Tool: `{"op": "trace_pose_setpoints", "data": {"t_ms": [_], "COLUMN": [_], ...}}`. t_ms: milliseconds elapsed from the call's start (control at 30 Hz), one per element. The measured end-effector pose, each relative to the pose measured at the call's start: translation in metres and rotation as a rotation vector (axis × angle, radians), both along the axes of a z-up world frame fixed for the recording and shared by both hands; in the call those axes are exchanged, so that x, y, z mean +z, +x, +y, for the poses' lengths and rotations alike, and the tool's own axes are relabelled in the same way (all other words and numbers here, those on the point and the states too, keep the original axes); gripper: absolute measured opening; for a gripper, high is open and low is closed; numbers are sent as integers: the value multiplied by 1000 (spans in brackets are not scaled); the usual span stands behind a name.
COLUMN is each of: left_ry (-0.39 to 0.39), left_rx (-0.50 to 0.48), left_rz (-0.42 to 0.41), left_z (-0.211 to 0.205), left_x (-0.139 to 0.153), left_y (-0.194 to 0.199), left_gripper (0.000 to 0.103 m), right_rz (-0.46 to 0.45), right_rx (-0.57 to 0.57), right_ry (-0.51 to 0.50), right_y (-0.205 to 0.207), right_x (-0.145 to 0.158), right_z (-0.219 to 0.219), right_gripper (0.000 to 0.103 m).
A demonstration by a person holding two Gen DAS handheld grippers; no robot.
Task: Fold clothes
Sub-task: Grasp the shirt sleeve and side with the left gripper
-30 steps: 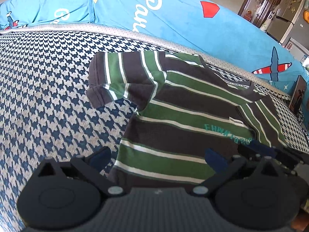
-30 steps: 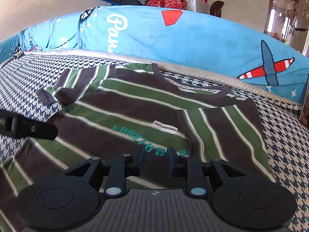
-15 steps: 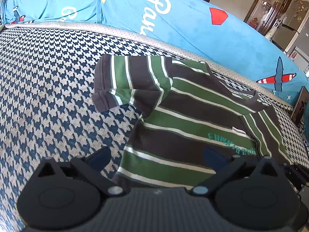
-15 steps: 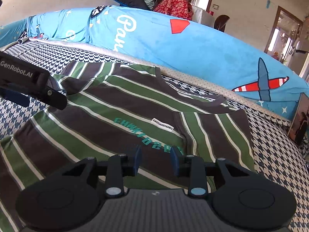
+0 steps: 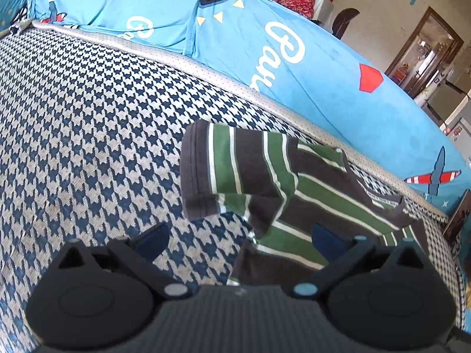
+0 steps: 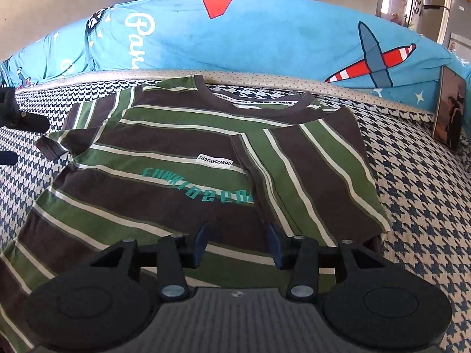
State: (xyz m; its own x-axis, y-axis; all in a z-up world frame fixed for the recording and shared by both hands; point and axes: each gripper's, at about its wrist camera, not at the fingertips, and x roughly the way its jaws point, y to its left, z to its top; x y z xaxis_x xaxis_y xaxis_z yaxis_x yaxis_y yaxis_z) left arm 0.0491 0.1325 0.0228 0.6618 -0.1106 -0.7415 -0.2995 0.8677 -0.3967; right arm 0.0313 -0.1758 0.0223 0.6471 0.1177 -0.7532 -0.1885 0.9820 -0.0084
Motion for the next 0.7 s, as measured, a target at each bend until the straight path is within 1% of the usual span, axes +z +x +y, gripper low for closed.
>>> {"op": "trace_pose_setpoints", "data": {"t_ms": [100, 167, 200, 300, 433, 500, 567, 600, 667, 700], "left_ry": [-94, -129, -133, -94, -101, -93, -84, -83, -102, -114], "left_rx": [33, 34, 32, 22, 10, 4, -4, -6, -11, -14], "left_rz": [18, 27, 24, -5, -40, -48, -41, -36, -30, -28], "left_z": [12, 15, 16, 17, 25, 28, 31, 32, 37, 39], "left_x": [-8, -13, -14, -11, -9, -10, -14, -17, -23, -26], "left_y": [6, 11, 13, 22, 33, 39, 47, 51, 56, 59], "left_gripper": [103, 103, 103, 103, 103, 101, 92, 90, 82, 80], "right_rz": [-6, -8, -8, 1, 20, 35, 49, 53, 56, 58], "right_rx": [-18, -28, -33, -26, -19, -18, -14, -13, -12, -12], "right_ry": [67, 104, 120, 131, 119, 123, 133, 134, 132, 131], "right_y": [-5, -7, -8, -7, -3, -1, 1, 2, 4, 5], "right_x": [11, 15, 17, 15, 10, 6, 4, 3, 1, 0], "right_z": [2, 3, 5, 11, 18, 19, 19, 20, 21, 21], "right_gripper": [43, 45, 46, 47, 47, 47, 47, 47, 47, 47]}}
